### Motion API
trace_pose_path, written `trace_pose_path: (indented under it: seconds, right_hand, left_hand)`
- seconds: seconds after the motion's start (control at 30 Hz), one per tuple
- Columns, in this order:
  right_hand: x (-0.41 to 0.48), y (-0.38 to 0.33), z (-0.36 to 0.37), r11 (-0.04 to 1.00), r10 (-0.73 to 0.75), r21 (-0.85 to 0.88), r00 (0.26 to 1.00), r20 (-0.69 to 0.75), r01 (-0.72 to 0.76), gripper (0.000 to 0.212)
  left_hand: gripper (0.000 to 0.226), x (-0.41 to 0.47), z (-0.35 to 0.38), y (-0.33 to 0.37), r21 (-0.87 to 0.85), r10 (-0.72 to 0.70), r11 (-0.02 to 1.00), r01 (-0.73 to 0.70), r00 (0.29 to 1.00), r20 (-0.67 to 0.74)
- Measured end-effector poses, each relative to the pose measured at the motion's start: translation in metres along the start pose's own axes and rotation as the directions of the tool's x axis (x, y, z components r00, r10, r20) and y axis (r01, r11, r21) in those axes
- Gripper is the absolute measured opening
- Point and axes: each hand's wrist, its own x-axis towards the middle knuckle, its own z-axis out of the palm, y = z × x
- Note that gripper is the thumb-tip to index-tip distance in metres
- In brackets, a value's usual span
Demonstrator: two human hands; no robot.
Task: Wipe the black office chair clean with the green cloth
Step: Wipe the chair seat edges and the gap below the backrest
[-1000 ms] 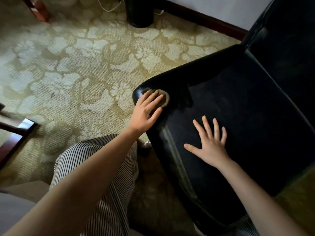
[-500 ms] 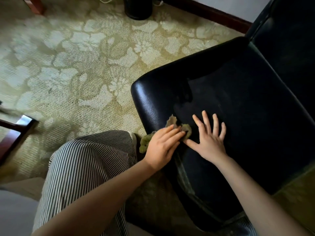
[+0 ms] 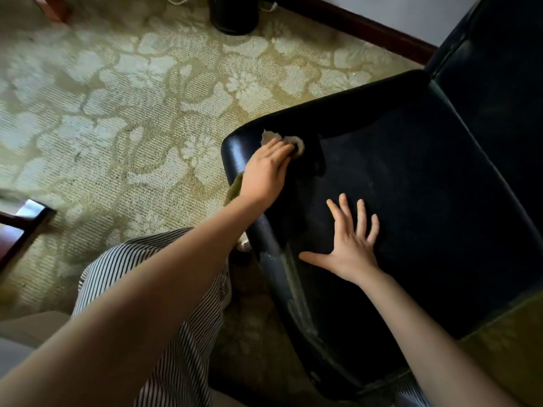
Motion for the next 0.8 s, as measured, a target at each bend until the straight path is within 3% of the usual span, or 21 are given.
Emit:
trace_pose_path:
  seconds: [0.1,0.23,0.4,0.47,0.53,0.63,0.77,0.8]
  right_hand:
    - [0.003,-0.004,-0.003,0.999,0.027,0.018,0.999,0.036,-0.028,0.125]
    - [0.001,-0.005,-0.007,0.995,0.033,0.088,0.998,0.056,-0.038,0.131]
    - [0.000,-0.001,-0.017,0.989,-0.021,0.151,0.991,0.133,0.001,0.128]
    - [0.000,0.002,-0.020,0.988,-0.041,0.152,0.985,0.167,0.015,0.126]
    - [0.000,0.004,-0.019,0.986,-0.046,0.165,0.988,0.147,0.021,0.125]
    - [0.001,0.004,-0.016,0.984,-0.048,0.174,0.993,0.112,0.028,0.126]
    - [0.005,0.003,-0.013,0.985,-0.058,0.167,0.992,0.116,0.038,0.129]
    - [0.006,0.002,-0.012,0.986,-0.053,0.163,0.993,0.109,0.034,0.131]
  left_hand:
    - [0.034,-0.024,0.005,0.019,-0.023,0.198,0.980,-0.197,0.974,0.110]
    - [0.032,-0.075,0.003,0.037,-0.092,0.370,0.929,-0.358,0.897,0.240]
    - [0.031,-0.077,-0.007,0.024,-0.143,0.556,0.830,-0.539,0.781,0.284]
    - [0.031,-0.046,-0.005,0.019,-0.077,0.501,0.862,-0.501,0.819,0.281]
    - [0.028,-0.012,-0.003,0.015,-0.044,0.367,0.929,-0.368,0.898,0.243]
    - [0.027,0.036,0.000,0.009,0.017,0.258,0.963,-0.268,0.943,0.208]
    - [0.033,0.085,0.006,0.011,0.073,-0.110,0.992,0.105,0.992,0.064]
    - [0.034,0.088,0.009,0.013,0.090,-0.138,0.987,0.132,0.989,0.061]
